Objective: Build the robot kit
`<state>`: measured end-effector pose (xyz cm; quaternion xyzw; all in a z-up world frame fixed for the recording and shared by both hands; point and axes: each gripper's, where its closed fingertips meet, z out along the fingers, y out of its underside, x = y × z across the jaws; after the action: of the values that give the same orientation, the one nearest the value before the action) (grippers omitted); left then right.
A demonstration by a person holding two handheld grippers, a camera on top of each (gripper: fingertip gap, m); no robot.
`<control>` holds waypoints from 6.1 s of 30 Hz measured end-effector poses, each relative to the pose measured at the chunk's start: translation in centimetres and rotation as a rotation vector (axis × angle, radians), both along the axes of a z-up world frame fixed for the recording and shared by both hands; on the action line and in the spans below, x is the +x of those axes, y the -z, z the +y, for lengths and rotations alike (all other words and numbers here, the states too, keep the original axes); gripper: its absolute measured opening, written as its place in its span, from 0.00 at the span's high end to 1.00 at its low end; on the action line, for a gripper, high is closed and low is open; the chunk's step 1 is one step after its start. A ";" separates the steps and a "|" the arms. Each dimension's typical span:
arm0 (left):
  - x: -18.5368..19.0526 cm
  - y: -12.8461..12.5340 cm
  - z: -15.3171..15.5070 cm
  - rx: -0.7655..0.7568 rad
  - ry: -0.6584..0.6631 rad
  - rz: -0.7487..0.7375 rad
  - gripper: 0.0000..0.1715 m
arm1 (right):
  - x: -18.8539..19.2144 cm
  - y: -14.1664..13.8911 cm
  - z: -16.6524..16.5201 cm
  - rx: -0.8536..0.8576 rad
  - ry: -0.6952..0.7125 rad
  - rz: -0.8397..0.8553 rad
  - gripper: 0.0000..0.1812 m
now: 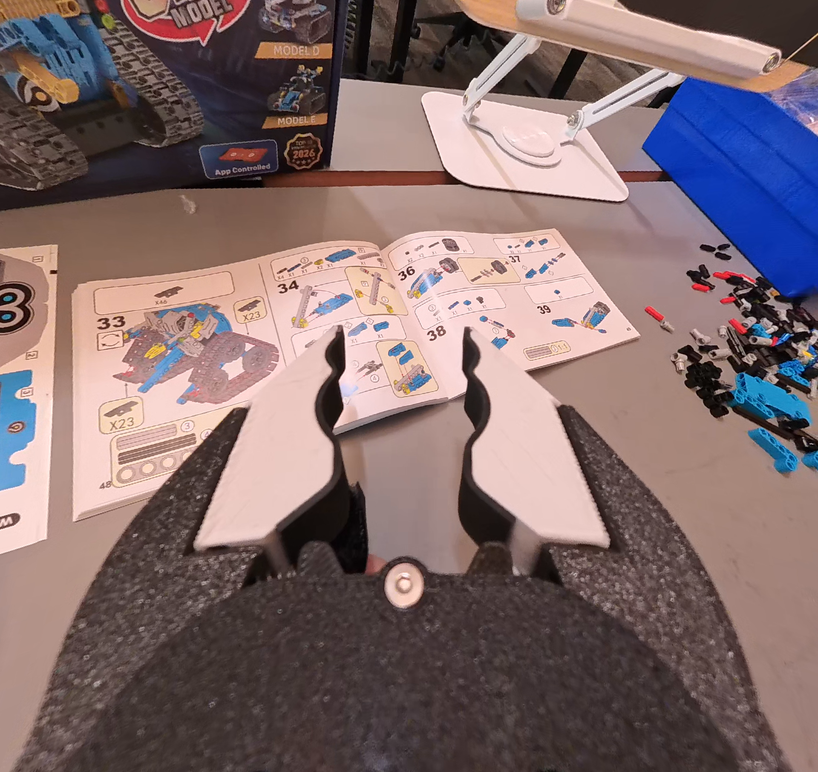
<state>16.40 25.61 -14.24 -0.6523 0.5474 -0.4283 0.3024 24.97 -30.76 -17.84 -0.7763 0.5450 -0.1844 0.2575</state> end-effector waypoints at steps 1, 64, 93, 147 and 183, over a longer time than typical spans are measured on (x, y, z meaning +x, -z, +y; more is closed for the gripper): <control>0.0 0.0 0.0 -0.002 -0.001 0.000 0.69 | -0.6 0.4 0.5 0.009 -0.029 0.042 0.82; -1.1 0.1 6.5 -0.106 -0.168 0.011 0.74 | -22.4 -0.9 49.4 0.166 -1.471 0.018 0.95; -4.7 -5.6 -6.6 -0.588 0.661 -0.077 1.00 | -16.0 -8.7 48.1 0.585 -1.134 -0.390 0.87; -3.5 -5.0 -7.7 -0.004 0.508 -0.175 0.82 | -8.5 1.9 16.9 -0.047 -0.875 0.070 0.90; -3.2 -5.8 -3.7 -0.047 0.407 -0.199 0.82 | -11.0 -1.8 20.9 -0.219 -1.173 0.094 0.96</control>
<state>13.20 21.86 -8.44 -0.4897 0.6250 -0.5554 0.2472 14.00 -9.83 -16.07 -0.9769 0.0138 -0.0319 0.2107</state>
